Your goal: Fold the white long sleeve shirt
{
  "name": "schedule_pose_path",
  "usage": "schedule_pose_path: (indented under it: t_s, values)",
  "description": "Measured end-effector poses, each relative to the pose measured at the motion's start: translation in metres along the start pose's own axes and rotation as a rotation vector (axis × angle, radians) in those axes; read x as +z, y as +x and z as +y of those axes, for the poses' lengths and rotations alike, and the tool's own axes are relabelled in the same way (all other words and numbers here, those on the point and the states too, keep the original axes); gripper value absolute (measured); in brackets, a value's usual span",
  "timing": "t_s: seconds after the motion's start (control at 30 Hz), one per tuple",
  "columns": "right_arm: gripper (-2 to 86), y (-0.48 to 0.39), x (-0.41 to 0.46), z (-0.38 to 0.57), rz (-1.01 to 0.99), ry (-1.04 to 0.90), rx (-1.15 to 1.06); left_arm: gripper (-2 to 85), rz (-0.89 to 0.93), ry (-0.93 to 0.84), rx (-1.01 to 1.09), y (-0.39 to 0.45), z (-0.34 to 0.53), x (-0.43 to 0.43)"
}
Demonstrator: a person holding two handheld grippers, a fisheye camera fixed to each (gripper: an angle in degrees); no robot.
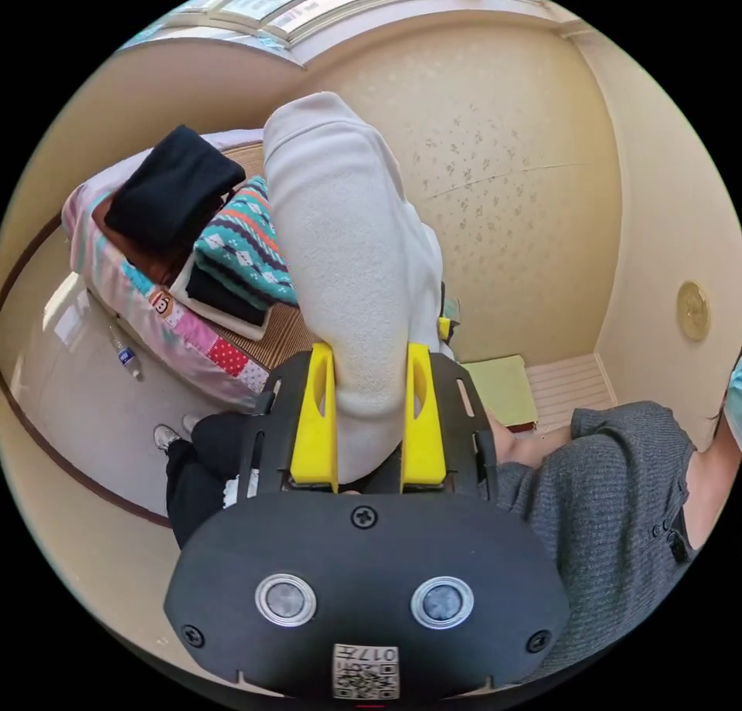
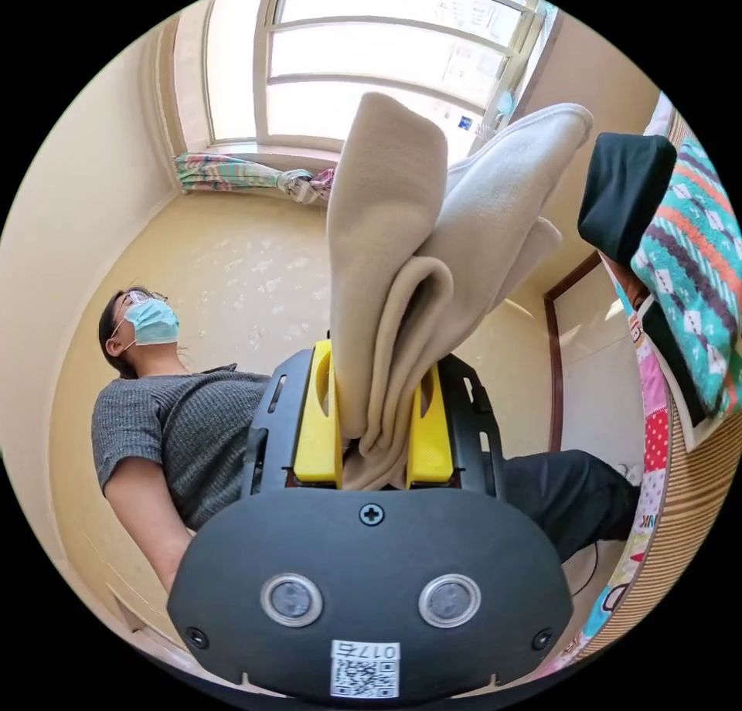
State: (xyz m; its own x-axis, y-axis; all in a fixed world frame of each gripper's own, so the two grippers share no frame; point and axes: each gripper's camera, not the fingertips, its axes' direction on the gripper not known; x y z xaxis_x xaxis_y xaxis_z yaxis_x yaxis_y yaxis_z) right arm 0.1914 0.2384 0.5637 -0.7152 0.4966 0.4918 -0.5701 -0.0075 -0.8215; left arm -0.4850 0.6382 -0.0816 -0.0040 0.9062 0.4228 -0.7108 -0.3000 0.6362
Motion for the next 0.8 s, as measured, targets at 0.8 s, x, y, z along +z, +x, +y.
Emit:
schedule_pose_path:
  t_s: [0.8]
  values:
    - [12.4, 0.375, 0.155, -0.135, -0.071, 0.146, 0.050, 13.4, -0.241, -0.201, -0.096, 0.008, -0.207, -0.218]
